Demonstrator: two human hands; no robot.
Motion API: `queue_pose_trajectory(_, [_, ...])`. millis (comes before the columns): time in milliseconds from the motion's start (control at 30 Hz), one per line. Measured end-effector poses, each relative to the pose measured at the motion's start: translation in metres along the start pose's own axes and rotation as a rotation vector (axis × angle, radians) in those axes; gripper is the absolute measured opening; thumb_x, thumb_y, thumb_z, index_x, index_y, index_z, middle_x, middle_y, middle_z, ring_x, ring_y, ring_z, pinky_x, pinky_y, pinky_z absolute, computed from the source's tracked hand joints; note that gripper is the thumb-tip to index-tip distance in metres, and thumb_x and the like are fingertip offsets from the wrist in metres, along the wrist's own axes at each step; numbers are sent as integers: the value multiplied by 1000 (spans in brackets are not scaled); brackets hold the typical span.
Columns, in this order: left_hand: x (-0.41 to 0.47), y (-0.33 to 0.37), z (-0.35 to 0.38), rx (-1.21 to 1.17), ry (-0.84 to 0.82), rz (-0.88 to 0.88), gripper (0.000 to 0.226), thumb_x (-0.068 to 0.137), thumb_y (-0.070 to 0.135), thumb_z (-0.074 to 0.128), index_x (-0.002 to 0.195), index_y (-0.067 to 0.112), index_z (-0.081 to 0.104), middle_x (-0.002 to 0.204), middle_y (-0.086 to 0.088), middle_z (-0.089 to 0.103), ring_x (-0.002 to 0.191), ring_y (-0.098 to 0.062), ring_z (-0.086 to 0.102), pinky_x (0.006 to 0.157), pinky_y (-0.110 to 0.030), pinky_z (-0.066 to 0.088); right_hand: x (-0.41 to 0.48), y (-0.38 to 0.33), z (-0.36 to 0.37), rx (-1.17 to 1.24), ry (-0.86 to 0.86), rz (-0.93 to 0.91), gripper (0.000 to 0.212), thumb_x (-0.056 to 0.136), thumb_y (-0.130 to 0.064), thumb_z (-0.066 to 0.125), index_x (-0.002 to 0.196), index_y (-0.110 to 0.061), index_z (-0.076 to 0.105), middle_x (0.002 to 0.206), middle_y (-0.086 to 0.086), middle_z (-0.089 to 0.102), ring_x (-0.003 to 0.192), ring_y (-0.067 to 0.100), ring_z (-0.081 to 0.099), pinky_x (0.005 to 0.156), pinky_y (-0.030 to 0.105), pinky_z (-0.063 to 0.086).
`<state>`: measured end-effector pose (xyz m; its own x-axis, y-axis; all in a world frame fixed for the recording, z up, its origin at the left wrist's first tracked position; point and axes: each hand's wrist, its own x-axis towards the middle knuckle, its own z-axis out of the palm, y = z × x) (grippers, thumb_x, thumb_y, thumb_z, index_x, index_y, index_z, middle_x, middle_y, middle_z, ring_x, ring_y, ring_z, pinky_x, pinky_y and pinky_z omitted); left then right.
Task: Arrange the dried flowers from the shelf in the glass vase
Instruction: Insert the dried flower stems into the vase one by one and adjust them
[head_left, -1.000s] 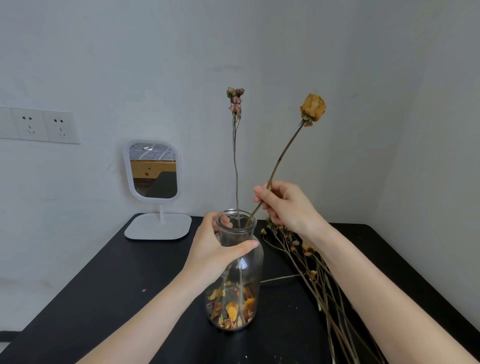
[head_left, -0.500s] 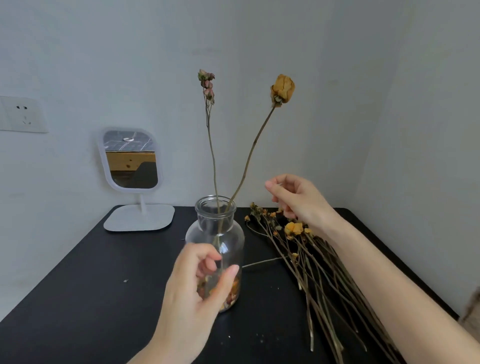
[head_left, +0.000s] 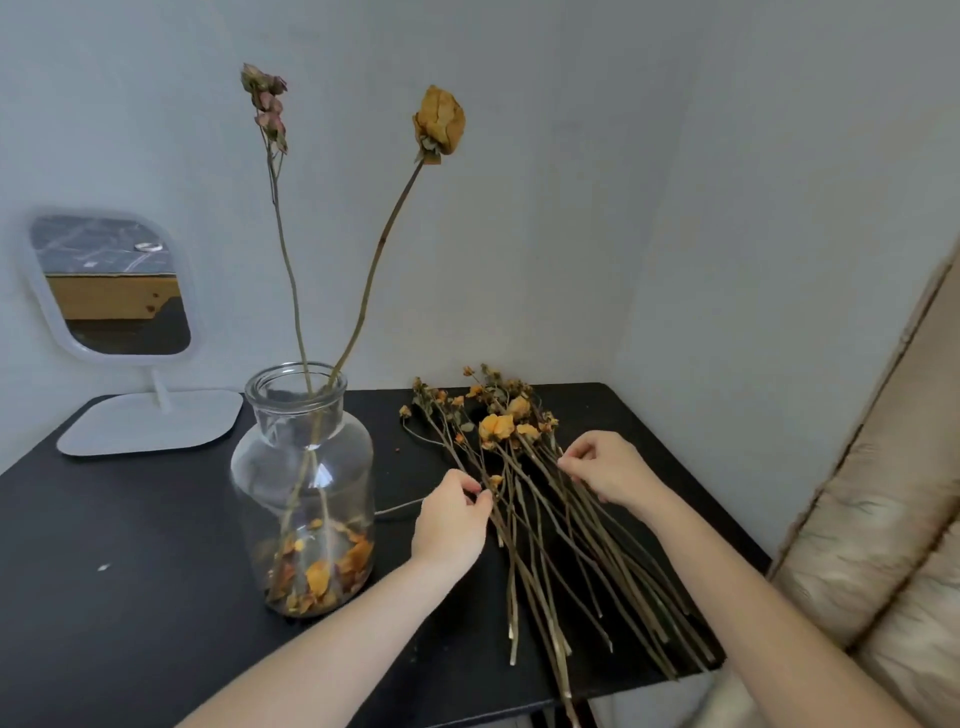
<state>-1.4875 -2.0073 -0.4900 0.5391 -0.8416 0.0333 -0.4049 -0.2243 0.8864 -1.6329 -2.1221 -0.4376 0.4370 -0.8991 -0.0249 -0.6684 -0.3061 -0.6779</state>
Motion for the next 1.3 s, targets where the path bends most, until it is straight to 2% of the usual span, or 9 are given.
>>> queue_pose_trajectory(133, [23,9,8,97,64,-107,19,90,38,55,93,19,58,90,3,58,82,-14,55,68,-29,43,8,14,-2,-114,-24,60,21,88,-25,62,104,-12,62,98,2,60,90,14,57,79,28,47])
queue_pose_trajectory(200, [29,13,11,127,63,-145,24,87,43,58,86,20,59,85,4,58,79,-14,55,67,-29,44,12,18,-2,-162,-44,79,24,87,-27,64,105,-12,62,100,2,61,92,14,57,84,29,47])
queue_pose_trajectory(300, [32,17,16,196,65,-194,30,83,47,61,68,22,55,72,5,56,68,-13,55,61,-28,43,16,22,-1,-195,-69,107,21,85,-27,66,101,-13,63,94,0,60,89,14,56,86,31,48])
queue_pose_trajectory(533, [40,12,19,211,68,-263,37,81,46,64,60,16,62,65,0,61,62,-16,60,59,-27,48,18,25,0,-208,-44,91,13,86,-27,65,91,-15,62,83,-3,57,78,10,55,77,27,46])
queue_pose_trajectory(833, [47,15,18,84,84,-326,25,80,35,68,68,13,65,67,-1,61,61,-15,57,59,-27,45,17,21,2,-181,25,44,11,87,-28,64,86,-18,61,81,-5,56,76,8,55,75,25,46])
queue_pose_trajectory(933, [47,17,16,40,118,-338,29,80,32,67,60,12,62,60,0,57,56,-16,55,54,-26,41,15,19,1,-182,56,30,11,88,-28,62,83,-19,58,82,-4,58,77,9,57,76,26,48])
queue_pose_trajectory(1133, [43,25,19,-184,150,-305,23,84,24,66,61,19,64,62,10,53,58,-5,46,70,-28,41,13,17,-1,-131,91,20,10,89,-28,61,84,-20,58,82,-4,59,79,8,58,77,26,47])
queue_pose_trajectory(1200, [42,29,20,-252,154,-269,13,84,24,67,75,16,71,69,11,55,62,-3,45,73,-27,39,13,17,-2,-104,100,29,10,89,-28,61,84,-20,59,80,-5,58,76,7,56,74,24,45])
queue_pose_trajectory(1300, [41,36,20,-337,136,-225,15,82,24,68,90,12,72,83,7,57,81,-7,47,79,-26,37,13,17,-4,-70,119,31,10,88,-28,62,84,-19,60,76,-9,55,70,3,53,61,17,39])
